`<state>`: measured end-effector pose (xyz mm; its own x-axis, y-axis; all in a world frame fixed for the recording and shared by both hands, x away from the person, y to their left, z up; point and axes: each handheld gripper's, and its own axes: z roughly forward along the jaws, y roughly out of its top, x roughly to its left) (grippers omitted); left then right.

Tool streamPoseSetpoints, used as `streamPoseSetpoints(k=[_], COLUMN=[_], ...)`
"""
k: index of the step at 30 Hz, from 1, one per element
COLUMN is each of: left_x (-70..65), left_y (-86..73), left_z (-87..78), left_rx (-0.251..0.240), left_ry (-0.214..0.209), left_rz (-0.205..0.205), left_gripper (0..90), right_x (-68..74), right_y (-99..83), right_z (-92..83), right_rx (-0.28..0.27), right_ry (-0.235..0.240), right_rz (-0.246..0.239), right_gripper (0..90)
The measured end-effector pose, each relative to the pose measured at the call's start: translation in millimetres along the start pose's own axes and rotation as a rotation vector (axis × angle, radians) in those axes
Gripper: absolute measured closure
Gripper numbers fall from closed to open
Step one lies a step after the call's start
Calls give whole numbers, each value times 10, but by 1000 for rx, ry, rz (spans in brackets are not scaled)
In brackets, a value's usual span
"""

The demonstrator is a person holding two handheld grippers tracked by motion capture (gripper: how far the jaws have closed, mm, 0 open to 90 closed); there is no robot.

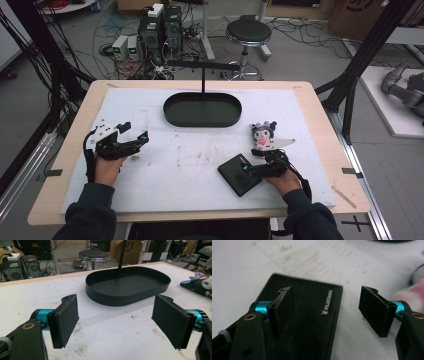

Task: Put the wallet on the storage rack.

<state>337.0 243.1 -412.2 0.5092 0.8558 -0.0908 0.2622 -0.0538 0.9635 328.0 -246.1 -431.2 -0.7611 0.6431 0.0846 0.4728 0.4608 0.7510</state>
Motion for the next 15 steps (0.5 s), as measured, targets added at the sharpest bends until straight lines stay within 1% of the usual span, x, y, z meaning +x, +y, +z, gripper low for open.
streamPoseSetpoints(k=[1,2,3,4,6,7,10,12,13,14,15], left_x=[0,1,2,2,0,0,-4,-6,-5,-5,-6], left_y=[0,-1,-1,-1,-5,-6,-8,-9,-12,-12,-13], left_z=[0,0,0,0,3,3,3,3,3,3,2], left_rx=[1,0,0,1,3,6,8,9,7,7,10], left_ry=[1,0,0,0,-3,-3,-1,-1,0,0,1], left_rz=[-1,-1,-2,-2,-6,-3,-4,-4,-5,-5,-5], left_gripper=[210,210,210,210,211,212,213,214,214,214,214], right_x=[9,29,29,29,16,10,-28,-23,-25,-24,-17], right_y=[-4,-11,-11,-17,-19,-22,-34,-31,-31,-30,-28], right_z=[29,87,87,122,118,122,136,135,131,128,126], right_rx=[22,60,60,83,89,93,104,107,107,107,108], right_ry=[2,6,6,9,18,26,56,57,66,86,79], right_rz=[-9,-24,-24,-19,-9,3,64,58,55,54,51], right_gripper=[285,286,286,287,294,296,304,327,363,398,399])
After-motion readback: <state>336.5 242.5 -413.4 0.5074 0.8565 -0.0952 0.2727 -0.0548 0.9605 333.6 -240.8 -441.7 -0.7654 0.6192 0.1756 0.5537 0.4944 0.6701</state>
